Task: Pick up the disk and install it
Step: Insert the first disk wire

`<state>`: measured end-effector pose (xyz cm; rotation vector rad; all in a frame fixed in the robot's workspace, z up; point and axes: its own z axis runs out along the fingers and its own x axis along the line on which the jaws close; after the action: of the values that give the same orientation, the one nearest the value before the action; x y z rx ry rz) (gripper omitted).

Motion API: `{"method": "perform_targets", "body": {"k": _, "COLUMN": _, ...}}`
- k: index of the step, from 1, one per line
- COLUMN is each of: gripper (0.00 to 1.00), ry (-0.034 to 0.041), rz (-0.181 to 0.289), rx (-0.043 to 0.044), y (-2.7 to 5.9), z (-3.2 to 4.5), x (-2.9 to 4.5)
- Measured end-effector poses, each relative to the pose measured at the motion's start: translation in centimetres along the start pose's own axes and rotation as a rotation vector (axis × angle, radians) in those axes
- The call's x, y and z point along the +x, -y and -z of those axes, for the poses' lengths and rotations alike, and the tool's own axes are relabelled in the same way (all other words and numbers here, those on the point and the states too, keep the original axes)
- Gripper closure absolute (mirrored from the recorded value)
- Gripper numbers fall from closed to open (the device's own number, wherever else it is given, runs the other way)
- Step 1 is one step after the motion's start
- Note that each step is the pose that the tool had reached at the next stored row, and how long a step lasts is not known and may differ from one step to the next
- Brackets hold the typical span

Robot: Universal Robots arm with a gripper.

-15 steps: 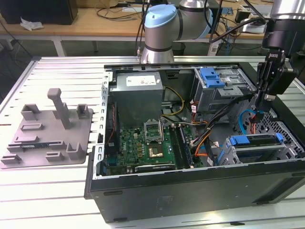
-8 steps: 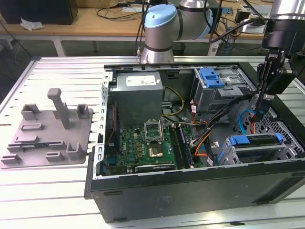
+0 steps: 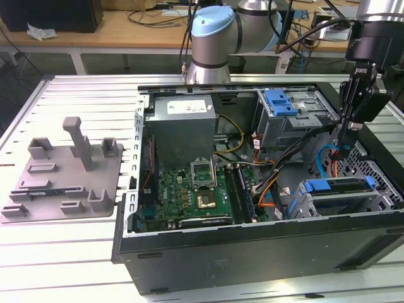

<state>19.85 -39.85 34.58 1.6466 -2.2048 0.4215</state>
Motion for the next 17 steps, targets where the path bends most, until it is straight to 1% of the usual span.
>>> {"method": "perform_targets", "body": {"k": 1, "gripper": 0.84, "ry": 0.0000, "rz": 0.000, "rx": 0.0000, "y": 0.03, "z": 0.22, "x": 0.23}}
{"method": "perform_targets", "body": {"k": 4, "gripper": 0.84, "ry": 0.0000, "rz": 0.000, "rx": 0.0002, "y": 0.11, "z": 0.40, "x": 0.49}}
{"method": "perform_targets", "body": {"k": 9, "gripper": 0.84, "ry": 0.0001, "rz": 0.002, "rx": 0.0009, "y": 0.31, "z": 0.34, "x": 0.55}}
{"method": "perform_targets", "body": {"k": 11, "gripper": 0.84, "ry": 0.0000, "rz": 0.002, "rx": 0.0010, "y": 0.83, "z": 0.32, "x": 0.43}}
{"method": "perform_targets", "body": {"k": 12, "gripper": 0.84, "ry": -0.0002, "rz": 0.002, "rx": 0.0009, "y": 0.83, "z": 0.38, "x": 0.50}}
{"method": "perform_targets", "body": {"k": 14, "gripper": 0.84, "ry": 0.0005, "rz": 0.002, "rx": 0.0030, "y": 0.76, "z": 0.57, "x": 0.98}}
{"method": "perform_targets", "body": {"k": 17, "gripper": 0.84, "ry": 0.0010, "rz": 0.003, "rx": 0.0053, "y": 0.78, "z": 0.35, "x": 1.78}}
